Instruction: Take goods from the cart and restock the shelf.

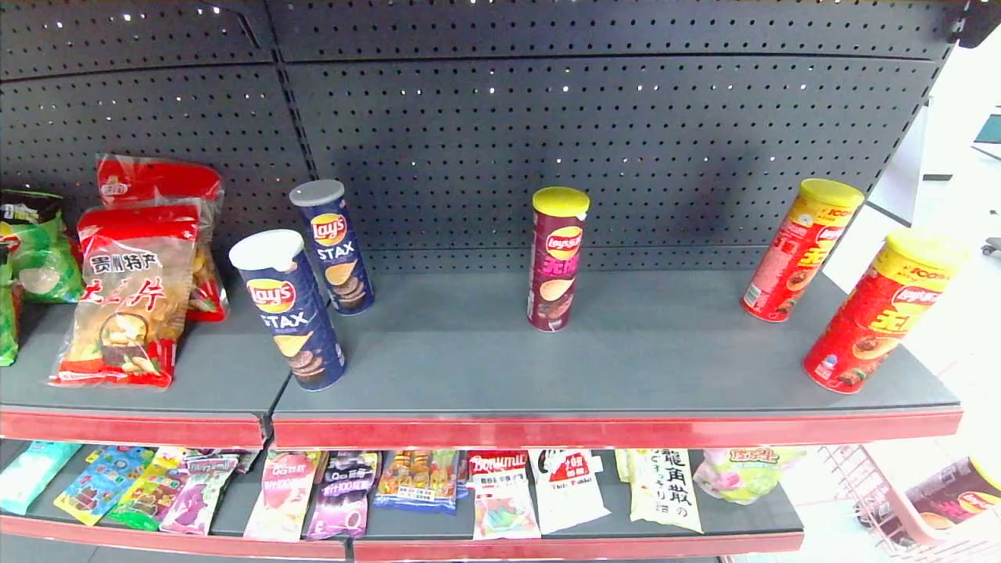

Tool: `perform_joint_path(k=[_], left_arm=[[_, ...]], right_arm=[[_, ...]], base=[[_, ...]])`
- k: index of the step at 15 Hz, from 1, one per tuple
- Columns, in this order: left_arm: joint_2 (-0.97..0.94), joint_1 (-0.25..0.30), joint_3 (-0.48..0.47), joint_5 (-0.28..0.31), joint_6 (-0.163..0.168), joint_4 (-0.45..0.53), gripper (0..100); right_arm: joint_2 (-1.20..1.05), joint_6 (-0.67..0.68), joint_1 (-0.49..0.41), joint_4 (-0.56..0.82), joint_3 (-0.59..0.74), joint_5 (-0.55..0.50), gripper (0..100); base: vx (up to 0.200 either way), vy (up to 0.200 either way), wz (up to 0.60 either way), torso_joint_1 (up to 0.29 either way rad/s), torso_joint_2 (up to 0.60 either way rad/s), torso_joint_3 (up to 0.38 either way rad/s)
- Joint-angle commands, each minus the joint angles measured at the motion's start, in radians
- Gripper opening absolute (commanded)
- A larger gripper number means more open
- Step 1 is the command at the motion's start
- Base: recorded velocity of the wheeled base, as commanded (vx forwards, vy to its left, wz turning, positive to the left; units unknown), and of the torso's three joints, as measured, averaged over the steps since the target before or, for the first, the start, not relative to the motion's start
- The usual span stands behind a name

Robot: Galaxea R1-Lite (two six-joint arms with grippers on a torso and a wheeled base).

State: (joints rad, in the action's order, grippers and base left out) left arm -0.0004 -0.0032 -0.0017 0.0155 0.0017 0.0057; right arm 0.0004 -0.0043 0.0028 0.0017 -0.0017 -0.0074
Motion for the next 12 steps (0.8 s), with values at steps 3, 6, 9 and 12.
perform_joint_path(k=[3, 6, 9, 12], left_arm=[[0.000, 0.000, 0.000, 0.000, 0.000, 0.000, 100], [0.000, 0.000, 0.000, 0.000, 0.001, 0.000, 100], [0.000, 0.000, 0.000, 0.000, 0.003, 0.000, 100], [0.000, 0.000, 0.000, 0.000, 0.003, 0.000, 100]], right_arm=[[0.000, 0.000, 0.000, 0.000, 0.000, 0.000, 100], [0.000, 0.000, 0.000, 0.001, 0.000, 0.000, 100], [0.000, 0.000, 0.000, 0.000, 0.000, 0.000, 100], [0.000, -0.002, 0.000, 0.000, 0.000, 0.000, 100]], base=[[0.000, 0.000, 0.00, 0.000, 0.00, 0.000], [0.000, 0.000, 0.00, 0.000, 0.00, 0.000], [0.000, -0.200, 0.00, -0.004, 0.00, 0.002], [0.000, -0.200, 0.00, 0.007, 0.00, 0.001]])
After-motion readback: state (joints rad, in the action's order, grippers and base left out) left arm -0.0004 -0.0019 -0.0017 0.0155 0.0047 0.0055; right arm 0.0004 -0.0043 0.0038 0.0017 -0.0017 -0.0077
